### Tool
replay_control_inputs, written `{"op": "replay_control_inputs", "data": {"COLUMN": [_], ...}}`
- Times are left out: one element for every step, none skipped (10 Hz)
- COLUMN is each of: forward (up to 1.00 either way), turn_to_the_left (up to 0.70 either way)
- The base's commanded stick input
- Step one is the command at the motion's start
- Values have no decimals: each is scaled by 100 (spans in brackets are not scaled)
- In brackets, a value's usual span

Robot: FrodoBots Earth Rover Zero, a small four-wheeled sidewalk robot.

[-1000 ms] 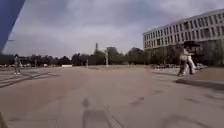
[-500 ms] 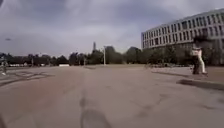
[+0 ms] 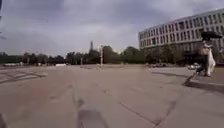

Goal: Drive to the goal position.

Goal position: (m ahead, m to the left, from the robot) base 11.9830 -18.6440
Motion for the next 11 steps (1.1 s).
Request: {"op": "replay_control_inputs", "data": {"forward": [100,100,100,100,100,100,100,100,100,100,100], "turn_to_the_left": [-23,-23,-23,-23,-23,-23,-23,-23,-23,-23,-23]}}
